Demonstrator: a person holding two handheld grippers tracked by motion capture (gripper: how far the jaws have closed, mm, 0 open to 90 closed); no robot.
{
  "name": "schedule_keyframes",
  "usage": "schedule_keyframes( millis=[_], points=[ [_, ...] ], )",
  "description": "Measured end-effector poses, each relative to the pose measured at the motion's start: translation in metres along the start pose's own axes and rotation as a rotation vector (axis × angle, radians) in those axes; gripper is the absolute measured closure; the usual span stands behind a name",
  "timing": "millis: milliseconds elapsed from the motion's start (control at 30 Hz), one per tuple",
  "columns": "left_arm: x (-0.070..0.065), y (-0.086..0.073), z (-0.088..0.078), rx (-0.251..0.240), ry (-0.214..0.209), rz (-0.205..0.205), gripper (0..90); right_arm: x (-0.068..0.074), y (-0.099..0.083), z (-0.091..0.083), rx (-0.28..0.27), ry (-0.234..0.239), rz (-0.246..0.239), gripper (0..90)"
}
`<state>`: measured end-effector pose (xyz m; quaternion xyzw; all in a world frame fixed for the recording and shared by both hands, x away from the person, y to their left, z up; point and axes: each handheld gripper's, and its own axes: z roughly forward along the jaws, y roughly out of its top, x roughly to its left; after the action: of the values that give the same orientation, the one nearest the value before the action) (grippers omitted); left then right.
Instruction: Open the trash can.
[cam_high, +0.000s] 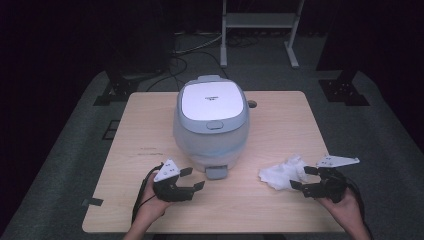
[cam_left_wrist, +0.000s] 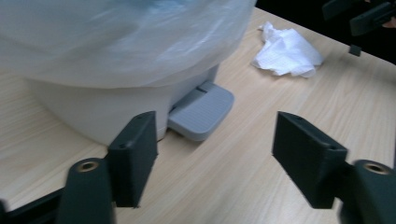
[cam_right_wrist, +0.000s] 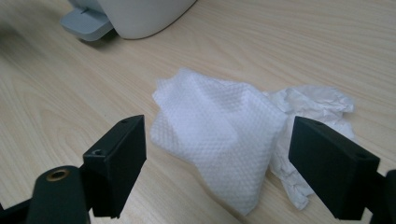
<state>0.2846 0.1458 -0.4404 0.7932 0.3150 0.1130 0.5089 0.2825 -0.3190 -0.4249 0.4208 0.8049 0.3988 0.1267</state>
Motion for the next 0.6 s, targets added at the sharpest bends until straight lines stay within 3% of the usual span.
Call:
schedule_keyframes(
  millis=[67,133,400,567,600],
  points=[
    [-0.001,0.001,0.008,-0.005,-0.048,-0.041,39.1,-0.001,-0.001,0.0,0.007,-0.01,-0.003,17.9],
    [-0.002,0.002,0.014,0.011,-0.055,-0.049,42.2,-0.002,-0.001,0.001,0.011,-0.007,0.002,17.9],
    [-0.005,0.006,0.036,0.056,-0.043,-0.017,46.0,0.002,0.001,0.001,0.022,0.018,0.003,18.0],
    [-0.005,0.007,0.046,0.09,-0.048,-0.037,57.0,0.005,0.002,0.003,0.032,0.021,-0.015,17.9],
    [-0.005,0.007,0.048,0.105,-0.044,-0.022,60.0,0.006,0.002,0.003,0.035,0.023,-0.016,17.9]
  ],
)
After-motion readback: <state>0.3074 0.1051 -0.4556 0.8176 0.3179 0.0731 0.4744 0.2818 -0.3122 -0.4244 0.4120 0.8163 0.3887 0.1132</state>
